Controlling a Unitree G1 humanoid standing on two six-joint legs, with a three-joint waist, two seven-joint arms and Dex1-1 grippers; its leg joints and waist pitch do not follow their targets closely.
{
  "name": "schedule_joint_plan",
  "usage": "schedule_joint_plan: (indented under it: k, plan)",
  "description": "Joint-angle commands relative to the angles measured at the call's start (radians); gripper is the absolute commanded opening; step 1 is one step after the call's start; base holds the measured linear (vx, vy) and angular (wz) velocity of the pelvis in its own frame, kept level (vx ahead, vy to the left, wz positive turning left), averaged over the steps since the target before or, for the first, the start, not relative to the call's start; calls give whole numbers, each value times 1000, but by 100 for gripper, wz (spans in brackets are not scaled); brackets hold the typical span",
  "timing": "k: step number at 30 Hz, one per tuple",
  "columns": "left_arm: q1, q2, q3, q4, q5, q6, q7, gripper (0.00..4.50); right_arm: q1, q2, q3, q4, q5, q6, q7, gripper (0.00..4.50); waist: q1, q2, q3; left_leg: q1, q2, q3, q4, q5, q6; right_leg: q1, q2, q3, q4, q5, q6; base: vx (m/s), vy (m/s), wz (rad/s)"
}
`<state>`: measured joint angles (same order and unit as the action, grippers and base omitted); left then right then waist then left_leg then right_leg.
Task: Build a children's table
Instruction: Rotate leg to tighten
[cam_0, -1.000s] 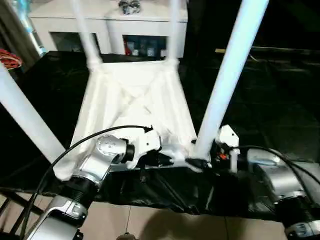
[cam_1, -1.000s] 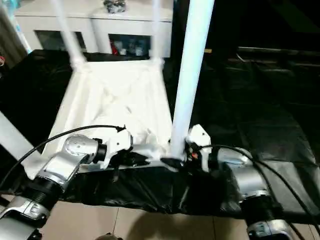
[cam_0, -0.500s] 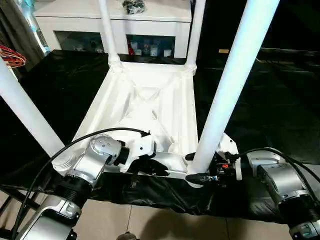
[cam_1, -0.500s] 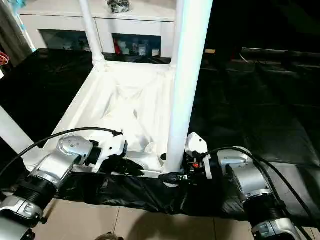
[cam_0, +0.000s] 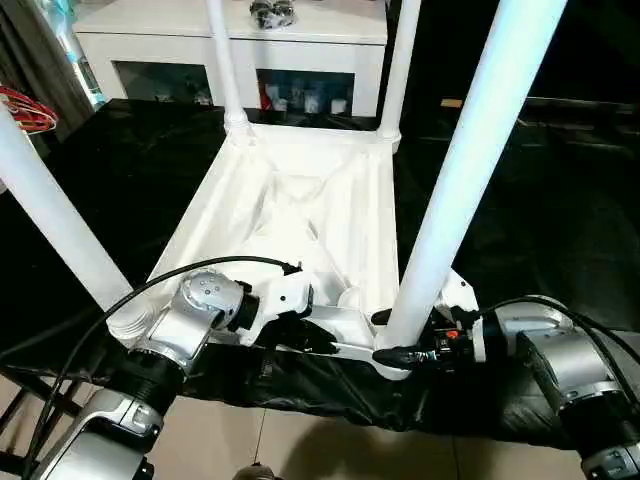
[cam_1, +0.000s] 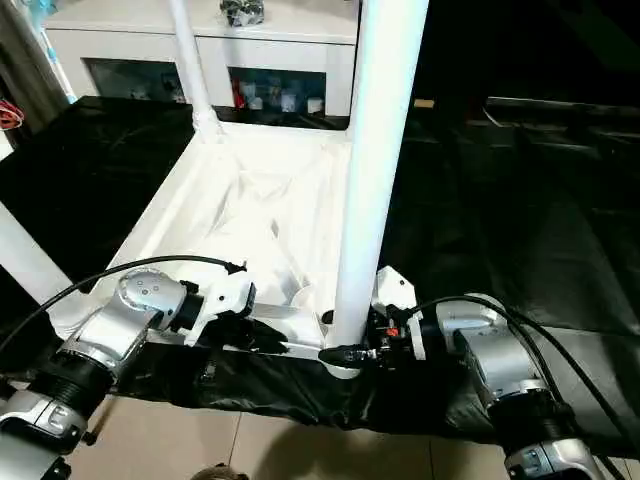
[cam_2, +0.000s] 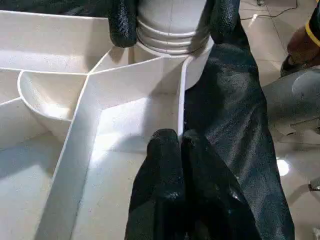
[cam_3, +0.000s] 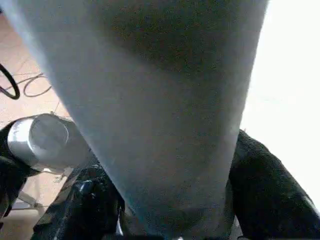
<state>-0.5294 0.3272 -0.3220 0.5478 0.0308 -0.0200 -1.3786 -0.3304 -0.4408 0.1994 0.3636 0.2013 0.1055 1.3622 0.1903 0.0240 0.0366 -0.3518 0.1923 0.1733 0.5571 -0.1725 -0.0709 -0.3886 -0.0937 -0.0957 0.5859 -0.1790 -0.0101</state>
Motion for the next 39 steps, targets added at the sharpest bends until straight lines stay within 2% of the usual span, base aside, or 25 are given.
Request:
schedule_joint_plan:
  k: [1,2,5,6,8,9,12,15,17,18,20,21,22,25,26,28,30,32,39]
  plan:
    - [-45,-56,30,8,-5,25,150,0,19,82,60,-36,-1,6,-41,252,-3,-13,-55,0,45,-8,-55,-201,70,45,-68,51,-63,-252,-186,0,0,0]
    - [-48,-62,34,9,1,35,174,0,20,96,51,-29,-2,10,-71,252,-4,-13,-54,0,46,-7,-56,-209,66,44,-68,52,-65,-263,-183,0,0,0]
    - [-54,-86,43,17,16,51,241,0,17,145,22,2,-17,25,-187,252,-11,-14,-46,5,42,-12,-64,-287,29,39,-71,50,-84,-433,-133,0,0,0]
    - [-55,-93,44,19,19,53,257,0,16,159,14,13,-21,21,-216,252,-15,-14,-45,7,43,-13,-66,-300,24,37,-73,51,-85,-449,-129,0,0,0]
    - [-54,-124,46,19,27,69,306,0,8,210,-11,48,-37,18,-328,252,-31,-16,-42,7,39,-18,-69,-339,8,36,-75,48,-94,-525,-106,0,0,0]
    - [-54,-142,45,20,37,73,342,0,1,240,-25,72,-47,13,-394,252,-37,-15,-43,7,39,-20,-69,-339,3,35,-76,48,-96,-529,-100,0,0,0]
    - [-60,-172,48,31,57,85,409,0,-17,288,-49,115,-68,11,-502,252,-52,-15,-43,7,36,-20,-69,-341,4,33,-73,47,-98,-522,-100,0,0,0]
    - [-77,-212,50,57,80,92,497,0,-59,355,-90,192,-87,7,-667,252,-52,-14,-45,8,35,-18,-67,-323,10,30,-73,50,-98,-502,-102,0,0,0]
    - [-94,-254,57,77,96,108,580,0,-110,415,-129,282,-107,-6,-824,251,-60,-11,-47,1,37,-20,-70,-304,-1,35,-71,49,-87,-441,-121,0,0,0]
    - [-94,-254,57,77,96,108,580,0,-110,415,-129,282,-107,-6,-824,251,-61,-11,-47,8,35,-17,-68,-309,-3,31,-69,50,-89,-435,-124,0,0,0]
    - [-105,-280,64,91,111,114,643,0,-151,444,-146,346,-125,-18,-906,251,-59,-8,-51,10,37,-15,-65,-296,1,30,-70,54,-85,-393,-138,0,0,0]
    - [-110,-289,65,96,117,114,665,0,-164,454,-147,364,-132,-27,-921,251,-59,-7,-53,0,36,-15,-65,-265,8,39,-66,53,-74,-307,-157,0,0,0]
    - [-116,-303,65,105,126,114,696,0,-182,468,-144,390,-145,-43,-938,251,-59,-6,-55,1,36,-13,-63,-257,11,38,-66,53,-72,-286,-163,0,0,0]
    - [-114,-309,56,104,125,100,679,0,-192,478,-137,406,-151,-64,-928,251,-53,-6,-57,-2,34,-10,-58,-215,33,44,-67,53,-67,-224,-173,0,0,0]
    - [-113,-308,53,103,122,95,666,0,-193,481,-139,410,-149,-67,-920,307,-50,-7,-57,-4,34,-9,-58,-205,41,44,-66,52,-66,-210,-173,0,0,0]
    - [-111,-306,51,101,119,92,655,0,-193,483,-148,413,-141,-67,-910,307,-50,-6,-55,-4,34,-9,-60,-212,43,45,-66,52,-68,-230,-170,0,0,0]
    - [-102,-293,48,91,107,77,617,0,-185,474,-142,407,-134,-80,-876,338,-50,-5,-52,-1,35,-11,-64,-246,36,44,-68,51,-75,-291,-157,0,0,0]
    - [-92,-276,46,79,98,61,578,0,-176,453,-120,400,-145,-103,-832,361,-51,-4,-52,-1,37,-12,-65,-261,32,42,-69,53,-77,-307,-150,0,0,0]
    - [-56,-194,28,44,66,18,413,0,-115,329,-46,280,-126,-130,-560,361,-48,-5,-53,-4,40,-10,-63,-243,52,46,-65,53,-71,-257,-162,0,0,0]
